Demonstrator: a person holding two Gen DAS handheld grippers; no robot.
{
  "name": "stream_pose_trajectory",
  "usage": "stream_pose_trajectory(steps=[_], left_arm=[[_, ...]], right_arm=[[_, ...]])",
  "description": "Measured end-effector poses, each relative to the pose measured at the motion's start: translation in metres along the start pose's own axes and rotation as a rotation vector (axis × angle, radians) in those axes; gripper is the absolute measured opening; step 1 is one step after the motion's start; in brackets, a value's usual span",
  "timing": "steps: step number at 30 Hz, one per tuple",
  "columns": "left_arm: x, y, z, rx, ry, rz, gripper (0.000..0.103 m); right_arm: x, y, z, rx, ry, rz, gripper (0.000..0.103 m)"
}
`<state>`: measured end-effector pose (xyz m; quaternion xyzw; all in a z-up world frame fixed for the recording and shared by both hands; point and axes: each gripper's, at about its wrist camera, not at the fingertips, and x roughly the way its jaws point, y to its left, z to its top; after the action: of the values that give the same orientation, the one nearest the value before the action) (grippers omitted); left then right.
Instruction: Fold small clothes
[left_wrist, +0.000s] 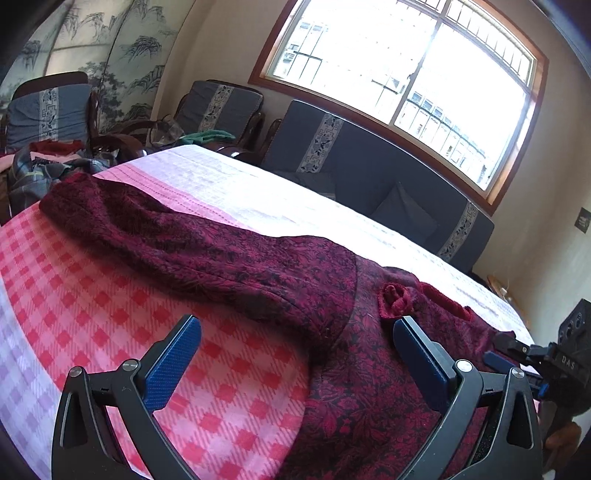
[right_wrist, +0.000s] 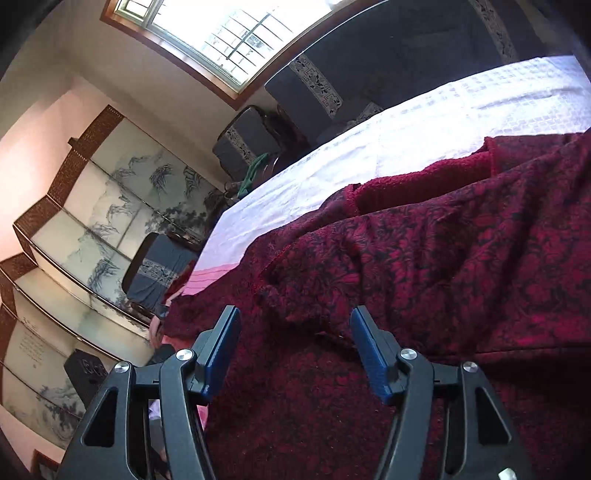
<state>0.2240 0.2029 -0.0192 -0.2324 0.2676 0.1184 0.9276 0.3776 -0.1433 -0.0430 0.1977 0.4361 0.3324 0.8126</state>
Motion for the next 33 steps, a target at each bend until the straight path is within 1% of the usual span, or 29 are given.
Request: stream_pose_trajectory(steps=[1,2,4,5,6,7,8,10,11,14,15,16,17,19,21,22,23,25,26,28,29,31,33], left_arm=[[-0.003,0.012,0.007,-0.008,0.003,0.021,0.103],[-0.005,0.026,0.015,-0.025,0.003,0.034,0.103],[-0.007,0.059,0.033,-0.075,0.007,0.068,0.102],[-0.007,0.079,0.043,-0.118,0.011,0.081,0.102],[-0.007,0.101,0.052,-0.168,0.007,0.079,0.102],[-0.005,0.122,0.059,-0.214,0.007,0.063,0.102],[0.001,0.142,0.067,-0.253,0.031,0.062,0.102],[0.013,0.182,0.079,-0.329,0.106,0.074,0.102],[0.018,0.201,0.082,-0.366,0.132,0.067,0.099],[0.03,0.248,0.087,-0.484,0.163,0.056,0.097],[0.034,0.259,0.088,-0.507,0.178,0.067,0.095],[0.035,0.266,0.093,-0.512,0.16,0.051,0.095],[0.039,0.27,0.096,-0.514,0.169,0.049,0.095],[0.048,0.274,0.103,-0.511,0.182,0.034,0.094],[0.057,0.271,0.11,-0.486,0.187,0.048,0.094],[0.061,0.268,0.113,-0.47,0.185,0.054,0.09],[0.067,0.265,0.115,-0.445,0.194,0.065,0.062],[0.084,0.26,0.115,-0.401,0.273,0.108,0.012],[0.083,0.258,0.116,-0.405,0.252,0.124,0.012],[0.073,0.241,0.123,-0.386,0.197,0.121,0.012],[0.062,0.227,0.128,-0.372,0.154,0.095,0.012],[0.039,0.188,0.142,-0.325,0.083,0.02,0.012],[0.017,0.134,0.156,-0.226,0.039,-0.049,0.012]], right_arm=[[-0.008,0.0,-0.003,-0.051,-0.008,-0.061,0.06],[-0.015,0.0,-0.003,-0.091,-0.018,-0.103,0.06],[-0.027,-0.006,-0.007,-0.133,-0.032,-0.15,0.06],[-0.031,-0.01,-0.008,-0.147,-0.036,-0.175,0.06],[-0.034,-0.014,-0.01,-0.156,-0.041,-0.199,0.06],[-0.036,-0.018,-0.012,-0.157,-0.043,-0.213,0.06],[-0.037,-0.024,-0.012,-0.149,-0.041,-0.215,0.06],[-0.037,-0.032,-0.015,-0.127,-0.037,-0.214,0.06],[-0.037,-0.033,-0.016,-0.122,-0.036,-0.217,0.06],[-0.034,-0.035,-0.018,-0.116,-0.036,-0.214,0.06],[-0.032,-0.032,-0.019,-0.118,-0.037,-0.217,0.06],[-0.031,-0.033,-0.019,-0.119,-0.034,-0.22,0.06],[-0.03,-0.033,-0.02,-0.119,-0.03,-0.223,0.06],[-0.028,-0.034,-0.022,-0.116,-0.026,-0.225,0.06],[-0.028,-0.035,-0.023,-0.11,-0.024,-0.228,0.06],[-0.028,-0.037,-0.024,-0.104,-0.024,-0.228,0.06],[-0.027,-0.036,-0.025,-0.1,-0.025,-0.226,0.06],[-0.028,-0.037,-0.026,-0.097,-0.03,-0.224,0.06],[-0.028,-0.037,-0.027,-0.095,-0.033,-0.221,0.06],[-0.029,-0.038,-0.027,-0.088,-0.037,-0.214,0.06],[-0.03,-0.039,-0.027,-0.084,-0.041,-0.209,0.06],[-0.036,-0.04,-0.028,-0.073,-0.062,-0.199,0.06],[-0.045,-0.043,-0.027,-0.054,-0.091,-0.183,0.06]])
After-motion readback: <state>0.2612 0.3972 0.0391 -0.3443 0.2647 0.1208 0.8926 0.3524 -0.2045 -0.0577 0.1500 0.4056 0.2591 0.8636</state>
